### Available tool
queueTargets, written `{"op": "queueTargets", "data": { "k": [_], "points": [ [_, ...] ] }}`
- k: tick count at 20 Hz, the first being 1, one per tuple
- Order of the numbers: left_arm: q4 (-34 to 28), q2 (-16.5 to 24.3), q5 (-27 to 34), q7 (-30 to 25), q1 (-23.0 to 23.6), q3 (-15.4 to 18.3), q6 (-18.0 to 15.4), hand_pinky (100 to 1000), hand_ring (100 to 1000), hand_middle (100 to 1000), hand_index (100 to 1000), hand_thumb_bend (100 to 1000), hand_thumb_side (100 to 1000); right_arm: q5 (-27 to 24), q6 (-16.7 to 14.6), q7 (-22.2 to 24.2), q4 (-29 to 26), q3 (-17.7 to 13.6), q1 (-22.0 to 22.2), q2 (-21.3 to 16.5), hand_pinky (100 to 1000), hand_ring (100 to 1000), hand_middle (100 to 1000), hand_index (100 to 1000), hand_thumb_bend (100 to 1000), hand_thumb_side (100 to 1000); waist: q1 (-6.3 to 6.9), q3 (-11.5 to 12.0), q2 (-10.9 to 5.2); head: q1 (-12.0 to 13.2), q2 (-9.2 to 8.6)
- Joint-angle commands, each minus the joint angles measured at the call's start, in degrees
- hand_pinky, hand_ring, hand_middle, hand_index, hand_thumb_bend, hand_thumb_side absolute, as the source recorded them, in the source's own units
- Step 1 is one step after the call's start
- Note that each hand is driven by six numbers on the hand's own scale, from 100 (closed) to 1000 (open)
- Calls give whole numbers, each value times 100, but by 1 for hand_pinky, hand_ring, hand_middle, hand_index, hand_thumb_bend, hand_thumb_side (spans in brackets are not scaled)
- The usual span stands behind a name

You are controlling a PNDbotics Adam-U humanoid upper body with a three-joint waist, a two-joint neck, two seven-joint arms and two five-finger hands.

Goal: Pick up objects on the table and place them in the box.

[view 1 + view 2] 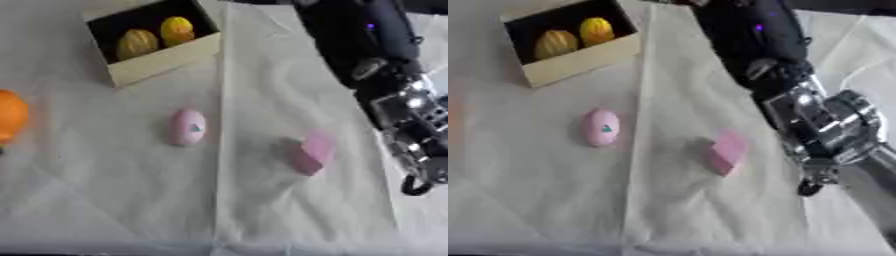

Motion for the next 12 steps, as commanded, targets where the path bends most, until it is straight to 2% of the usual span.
{"op": "queueTargets", "data": {
  "k": [1, 5, 12],
  "points": [
    [-112, 190, -49, 38, -22, 67, -8, 810, 768, 762, 843, 100, 646, -582, 10, 243, -792, 153, 194, -880, 847, 925, 818, 925, 100, 190, -33, -43, -240, 125, 20],
    [-112, 225, -72, 44, 4, 68, -6, 810, 769, 762, 843, 100, 645, -1092, -136, 486, -1403, 330, 711, -1529, 849, 931, 829, 931, 100, 224, -37, -151, -273, 244, 20],
    [-112, 295, -108, 53, 68, 79, 14, 811, 769, 762, 843, 100, 646, -1778, -437, 669, -1904, 404, 1534, -2318, 856, 943, 849, 946, 100, 254, -90, -309, -303, 380, 20]
  ]
}}
